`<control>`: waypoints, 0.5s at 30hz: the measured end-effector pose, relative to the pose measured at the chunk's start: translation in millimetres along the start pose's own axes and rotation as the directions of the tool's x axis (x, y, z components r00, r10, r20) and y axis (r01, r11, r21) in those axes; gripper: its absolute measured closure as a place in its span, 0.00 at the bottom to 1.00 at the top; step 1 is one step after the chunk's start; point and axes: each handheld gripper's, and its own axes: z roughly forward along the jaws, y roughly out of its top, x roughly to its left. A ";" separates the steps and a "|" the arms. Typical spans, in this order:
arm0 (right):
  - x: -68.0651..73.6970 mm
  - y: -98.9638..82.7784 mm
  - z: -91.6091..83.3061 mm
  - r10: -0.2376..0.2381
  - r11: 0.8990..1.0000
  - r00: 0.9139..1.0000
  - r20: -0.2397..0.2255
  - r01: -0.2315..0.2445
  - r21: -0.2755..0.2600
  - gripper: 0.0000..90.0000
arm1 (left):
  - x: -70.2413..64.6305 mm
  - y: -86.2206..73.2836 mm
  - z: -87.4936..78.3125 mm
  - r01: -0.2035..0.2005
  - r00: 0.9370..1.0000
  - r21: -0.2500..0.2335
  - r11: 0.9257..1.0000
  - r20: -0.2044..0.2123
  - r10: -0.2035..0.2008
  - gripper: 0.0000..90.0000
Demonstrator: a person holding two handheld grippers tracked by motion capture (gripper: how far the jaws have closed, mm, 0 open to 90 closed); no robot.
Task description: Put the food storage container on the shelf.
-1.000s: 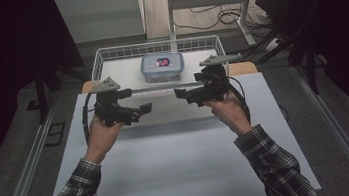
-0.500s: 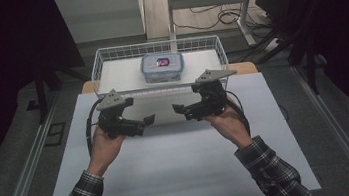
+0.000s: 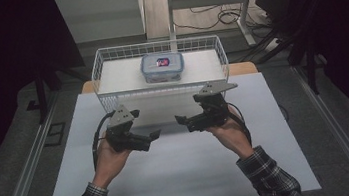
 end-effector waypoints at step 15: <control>9.3 -28.3 -5.0 -0.034 0.999 0.999 0.019 0.034 0.000 0.03 | -15.8 -27.9 7.0 -0.029 1.000 0.021 0.999 -0.001 0.029 0.03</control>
